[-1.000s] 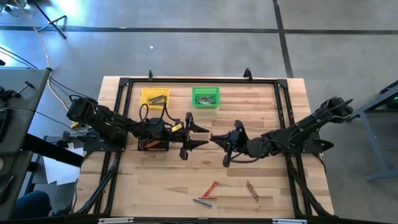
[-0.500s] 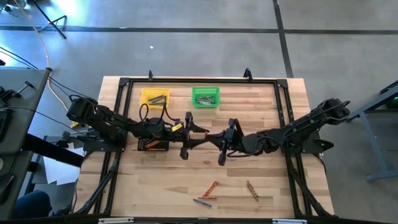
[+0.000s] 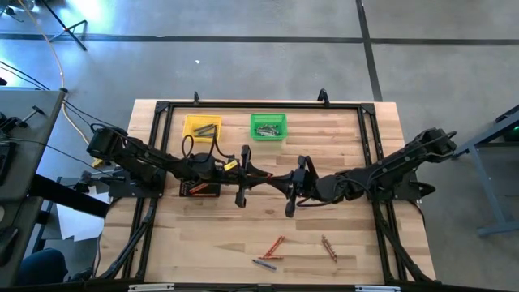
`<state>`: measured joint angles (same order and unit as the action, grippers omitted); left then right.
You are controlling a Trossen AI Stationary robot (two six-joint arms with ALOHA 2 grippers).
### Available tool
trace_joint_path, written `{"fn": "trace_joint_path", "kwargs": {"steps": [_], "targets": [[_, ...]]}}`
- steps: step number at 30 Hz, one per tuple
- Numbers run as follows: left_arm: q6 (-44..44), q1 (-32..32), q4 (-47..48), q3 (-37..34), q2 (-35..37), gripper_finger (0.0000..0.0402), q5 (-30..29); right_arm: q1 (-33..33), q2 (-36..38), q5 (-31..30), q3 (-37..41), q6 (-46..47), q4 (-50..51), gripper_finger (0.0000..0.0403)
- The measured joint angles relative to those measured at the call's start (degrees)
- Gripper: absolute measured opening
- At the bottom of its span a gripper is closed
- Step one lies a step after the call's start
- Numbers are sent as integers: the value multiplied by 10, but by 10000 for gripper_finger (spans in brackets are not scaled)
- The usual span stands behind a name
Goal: Sort crayons
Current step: Put the orange crayon into the black bin
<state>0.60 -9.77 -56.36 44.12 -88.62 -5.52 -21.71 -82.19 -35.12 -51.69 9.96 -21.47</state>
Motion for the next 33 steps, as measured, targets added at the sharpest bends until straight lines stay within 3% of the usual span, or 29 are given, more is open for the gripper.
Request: {"fn": "trace_joint_path", "kwargs": {"steps": [7,13,17,23,27,33], "targets": [[15,-1,36,-2,18,3,-19,-3,17,-4,0,5,36,106],[17,-17,314,-1,138,2,-126,-31,72,0,0,105,181,138],[-103,-44,591,-1,226,2,-194,-54,89,9,0,185,258,139],[-379,-82,950,-2,295,1,-208,-70,83,12,0,254,341,140],[-481,-101,1084,-2,292,1,-207,-68,83,-1,0,289,367,140],[-511,-109,1136,-2,261,9,-206,-69,83,-22,0,301,367,140]]}}
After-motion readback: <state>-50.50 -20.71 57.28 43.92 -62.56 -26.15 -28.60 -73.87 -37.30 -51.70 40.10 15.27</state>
